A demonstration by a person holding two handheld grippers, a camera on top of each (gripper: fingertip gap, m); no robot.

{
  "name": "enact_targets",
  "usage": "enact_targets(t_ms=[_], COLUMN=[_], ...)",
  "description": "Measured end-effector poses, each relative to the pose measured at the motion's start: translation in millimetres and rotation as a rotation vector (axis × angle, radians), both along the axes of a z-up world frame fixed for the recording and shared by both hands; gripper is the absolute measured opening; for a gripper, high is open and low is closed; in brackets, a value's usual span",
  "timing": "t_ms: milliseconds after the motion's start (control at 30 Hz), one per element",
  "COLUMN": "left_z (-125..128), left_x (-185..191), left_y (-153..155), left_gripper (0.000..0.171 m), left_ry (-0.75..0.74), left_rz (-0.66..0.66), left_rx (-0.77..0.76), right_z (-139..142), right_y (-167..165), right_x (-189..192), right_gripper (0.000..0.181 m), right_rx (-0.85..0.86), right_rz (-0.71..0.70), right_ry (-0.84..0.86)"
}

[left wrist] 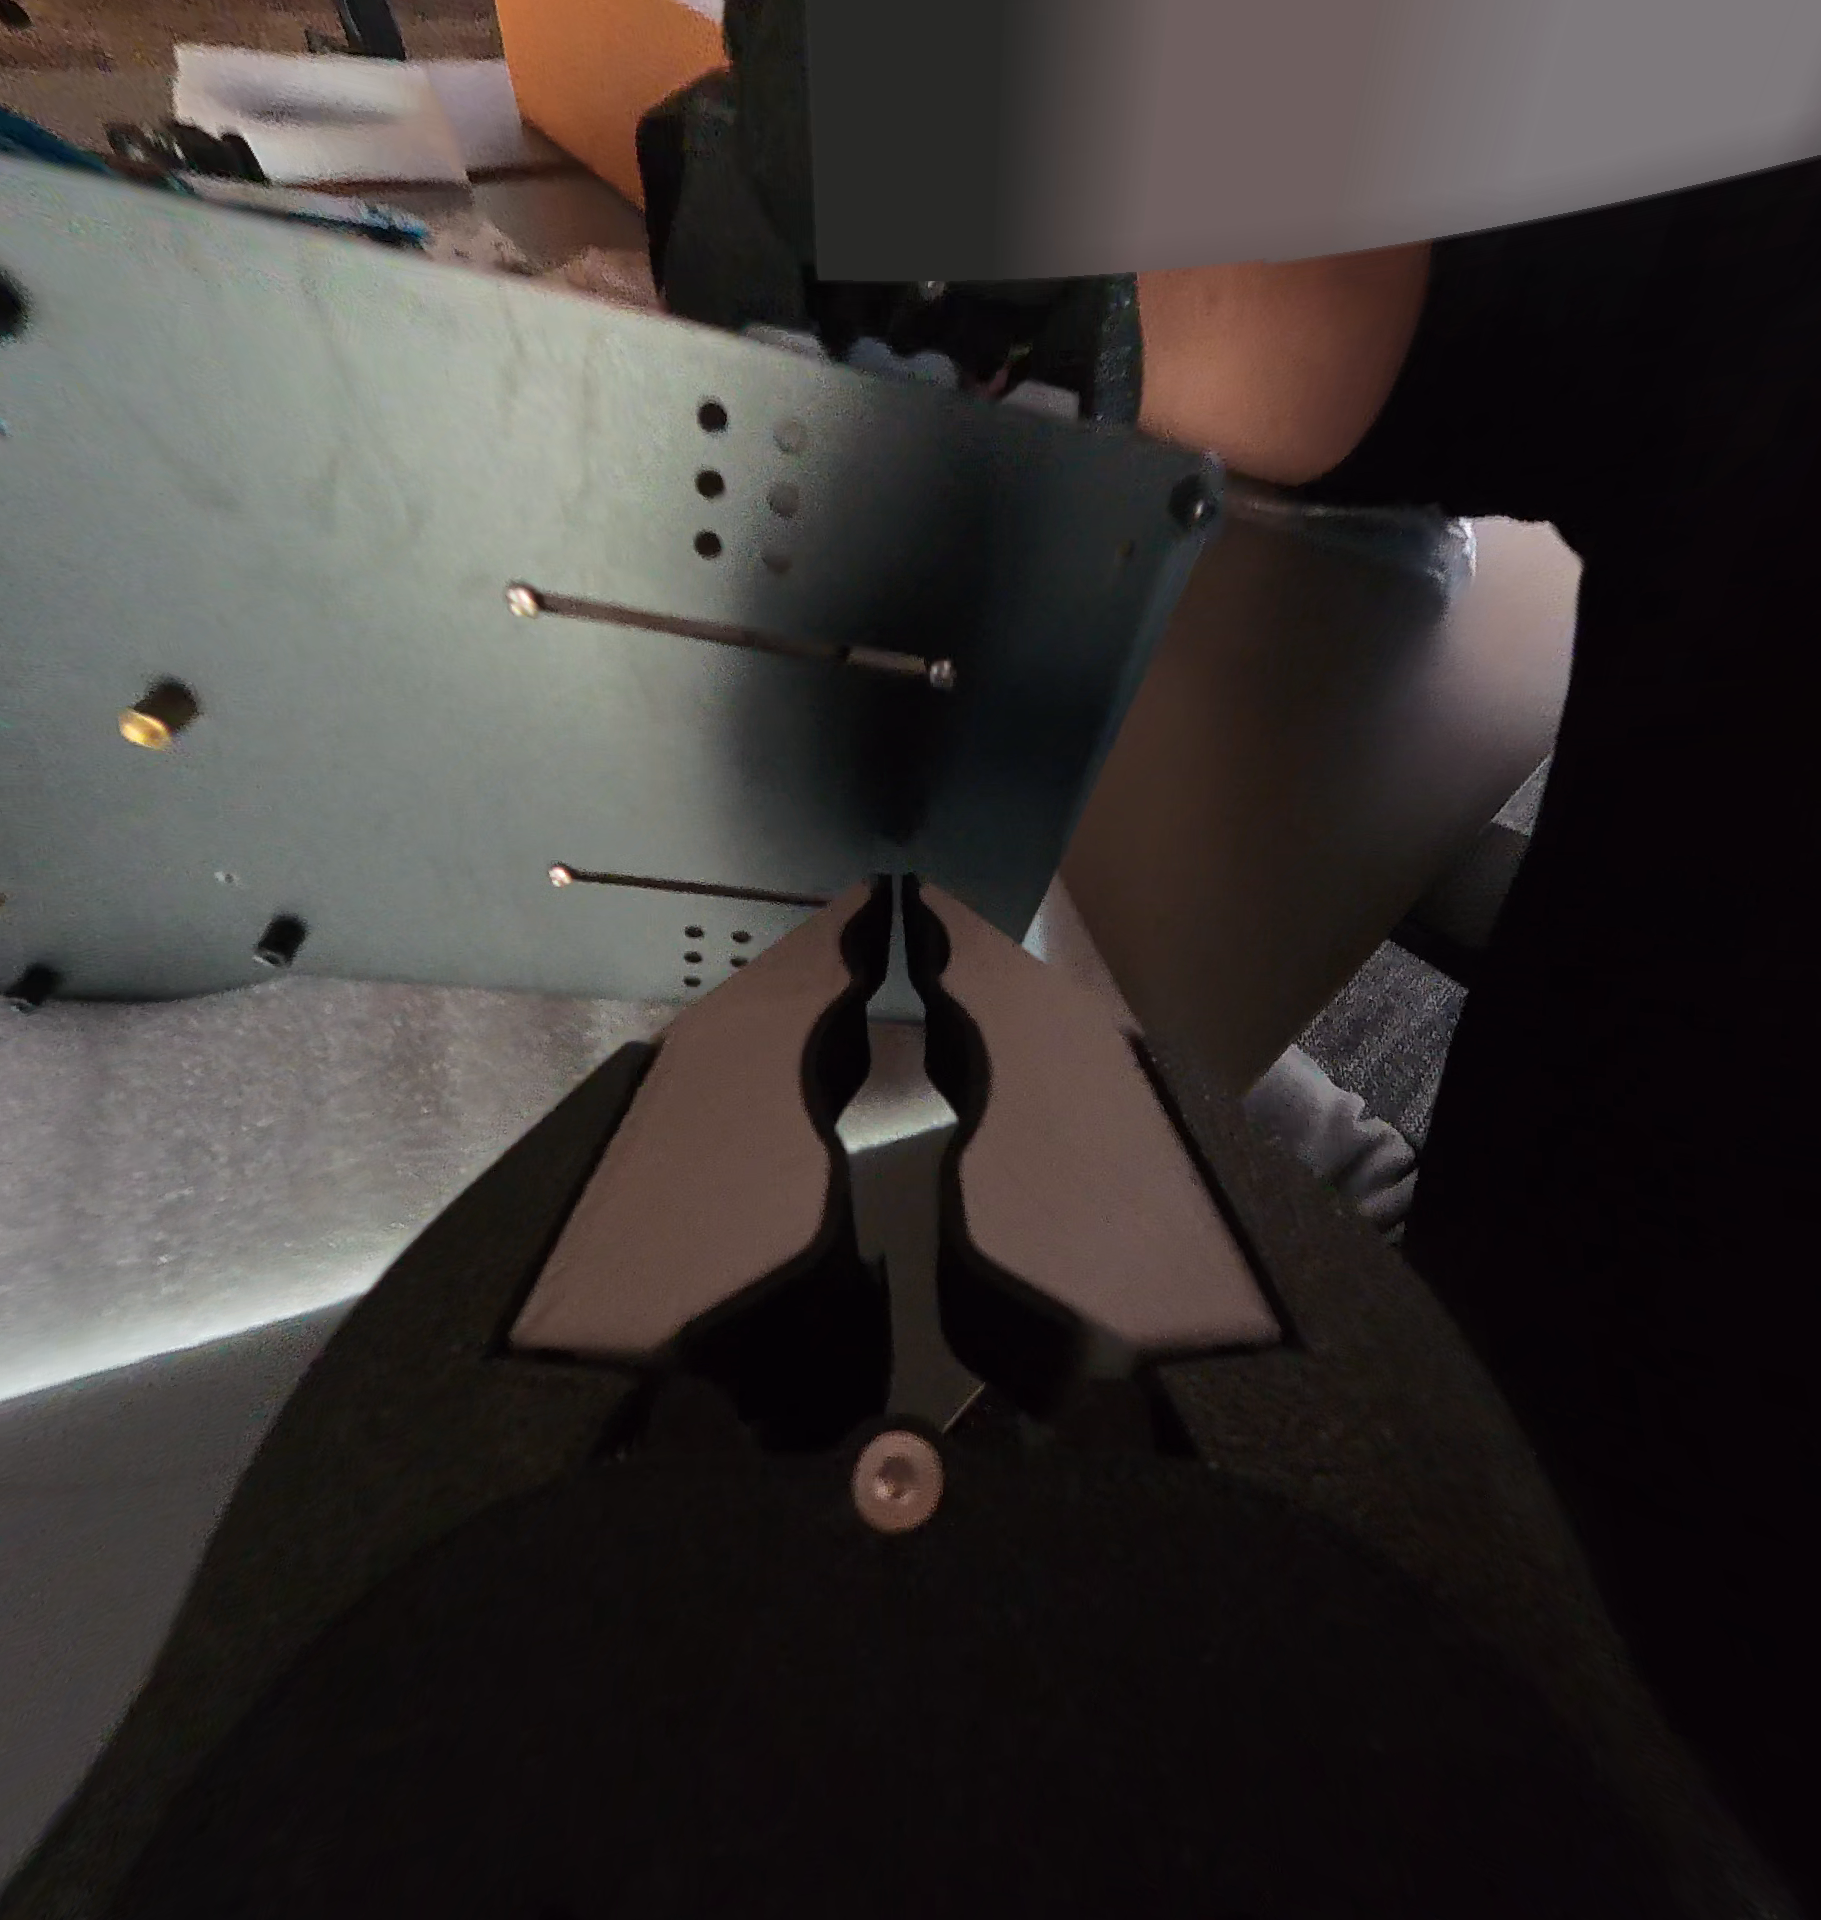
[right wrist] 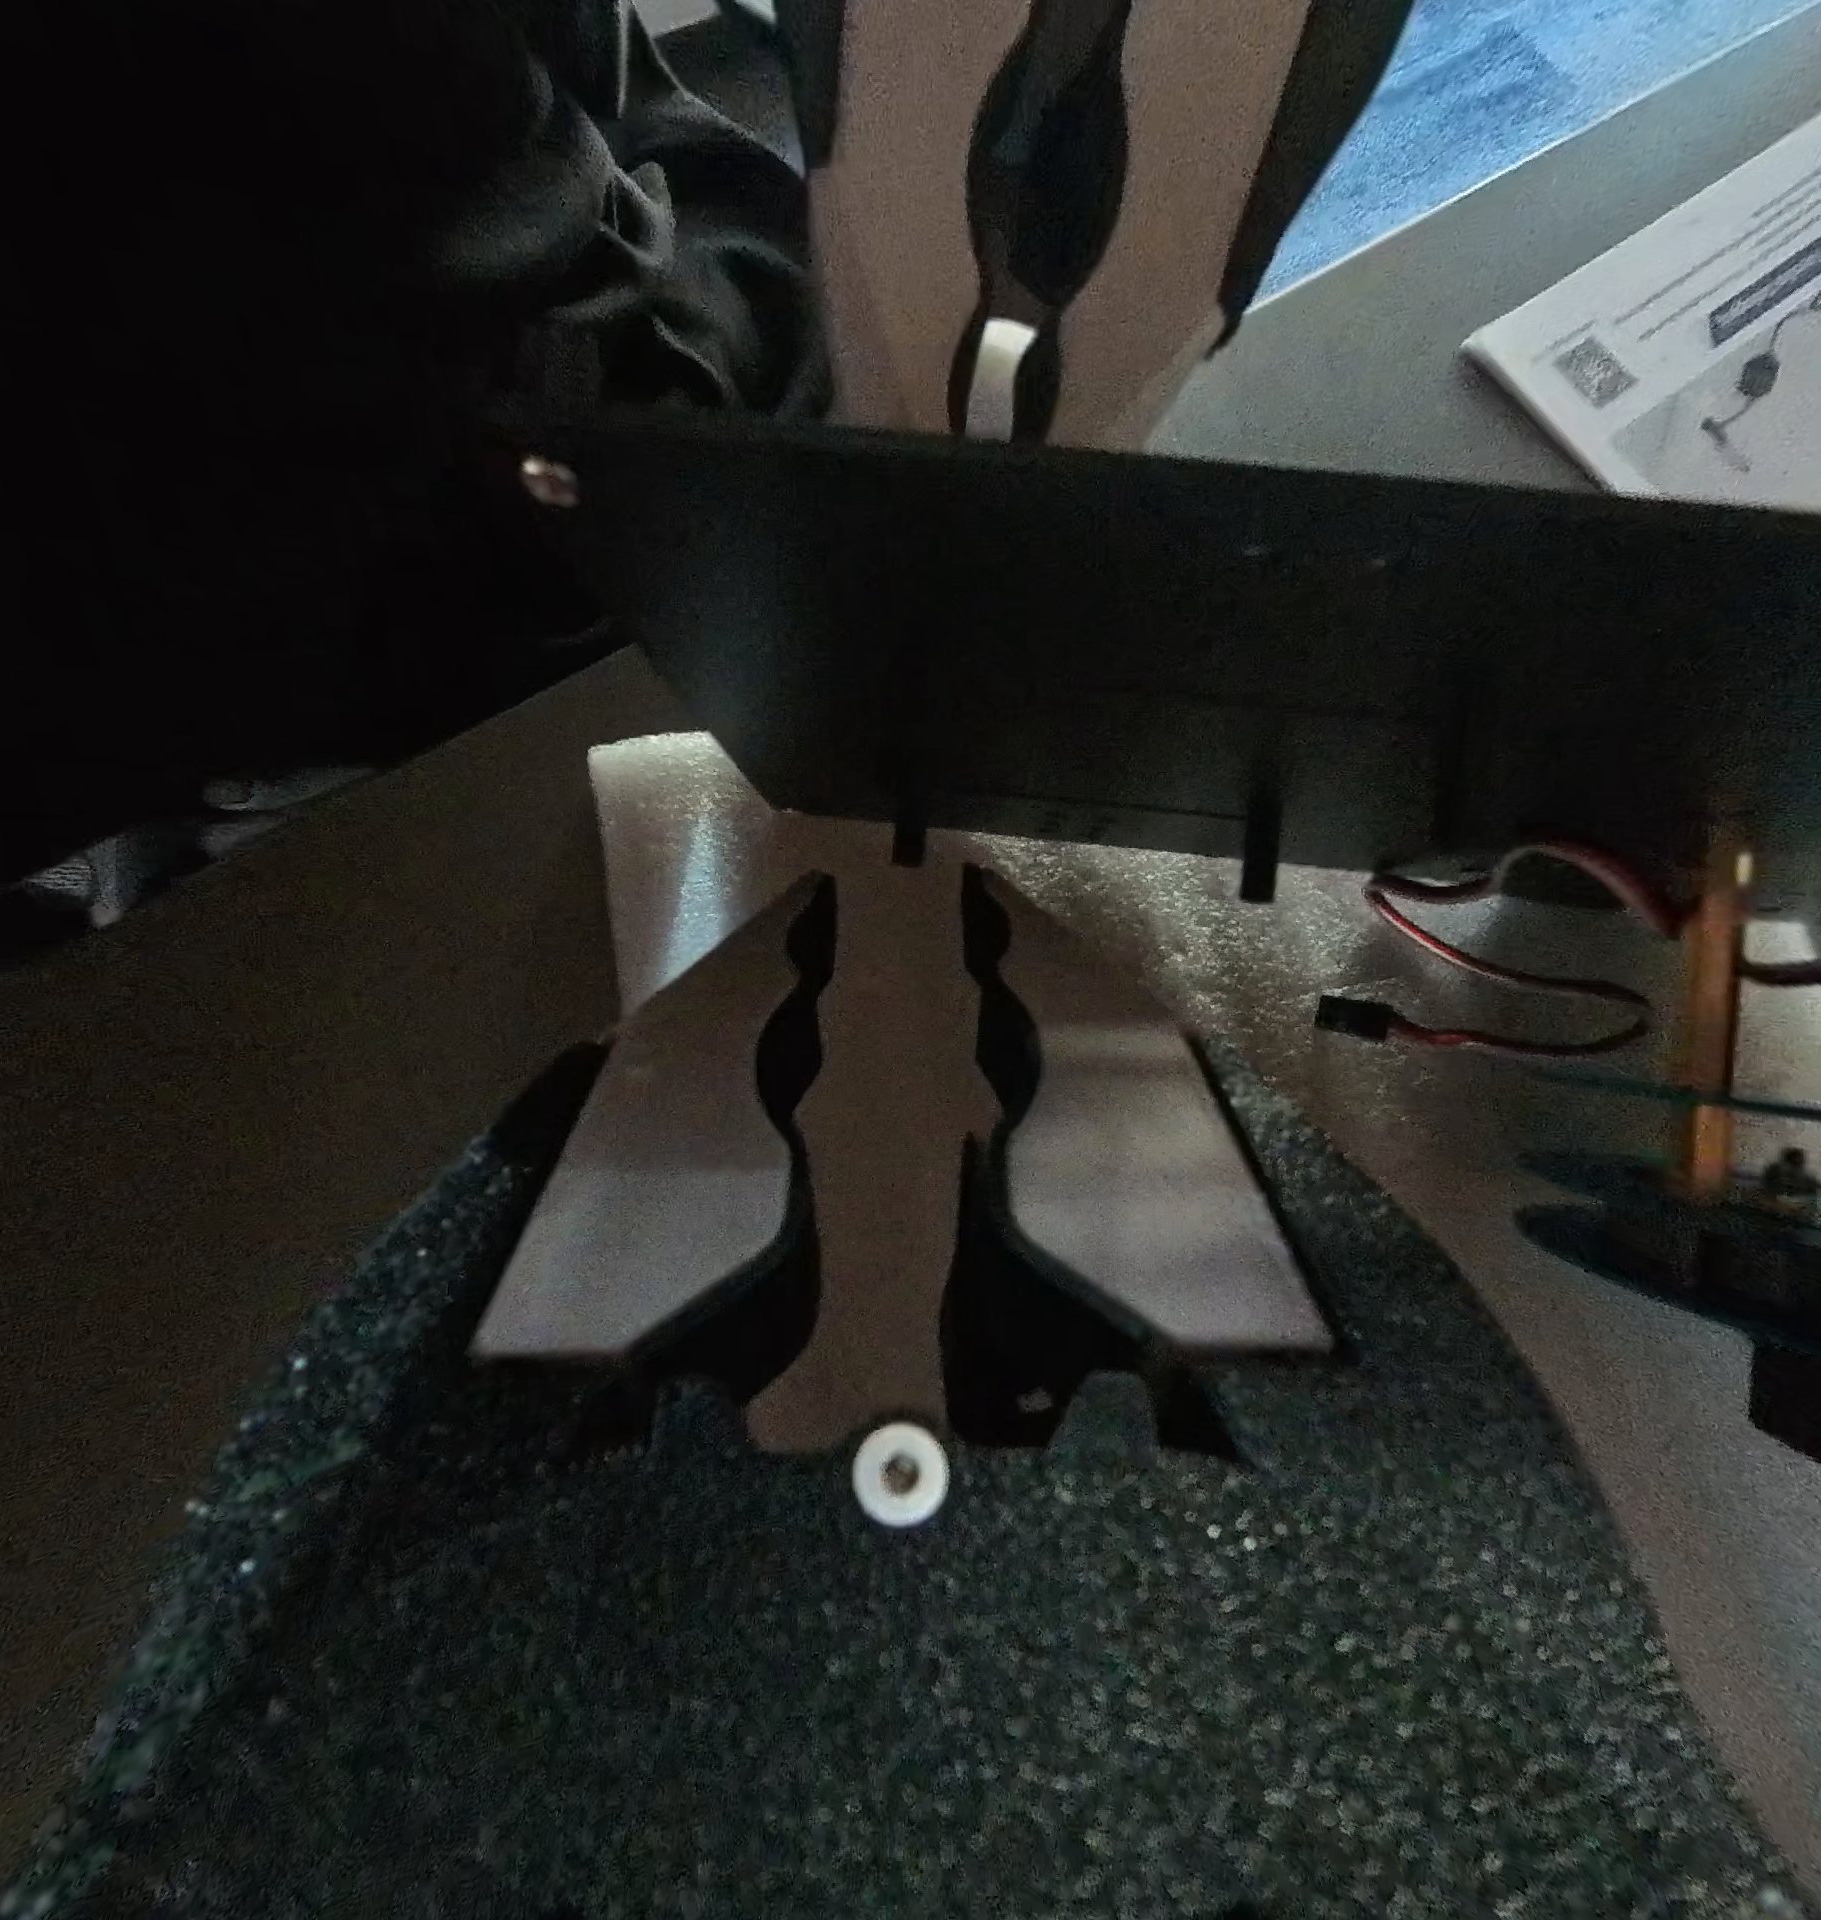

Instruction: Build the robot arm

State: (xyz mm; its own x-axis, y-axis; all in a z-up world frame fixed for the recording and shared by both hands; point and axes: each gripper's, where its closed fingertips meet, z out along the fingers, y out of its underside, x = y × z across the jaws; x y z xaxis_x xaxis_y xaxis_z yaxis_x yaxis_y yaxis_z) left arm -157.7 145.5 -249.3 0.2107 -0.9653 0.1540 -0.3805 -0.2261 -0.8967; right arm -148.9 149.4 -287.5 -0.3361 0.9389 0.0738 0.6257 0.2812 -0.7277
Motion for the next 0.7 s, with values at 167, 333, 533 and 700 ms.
enact_targets(t_ms=[167,333,533,700], left_z=[-13.5,-15.7,-16.4,-16.7], left_x=[3.5,8.9,9.7,9.4], left_y=[-6.7,-7.4,-7.7,-8.3], left_gripper=[0.001,0.000,0.000,0.000], left_ry=[0.022,0.027,0.048,0.057], left_rz=[0.000,0.009,0.003,-0.011], left_rx=[-0.033,-0.022,0.002,0.011], right_z=[3.5,0.6,0.5,1.4], right_y=[-3.3,-2.4,-8.9,-11.3], right_x=[-10.9,-13.3,-10.1,-10.4], right_gripper=[0.017,0.004,0.003,0.003], right_rx=[0.031,-0.115,-0.647,-0.829], right_rz=[-0.013,-0.063,-0.132,-0.152], right_ry=[0.059,0.017,-0.129,-0.152])
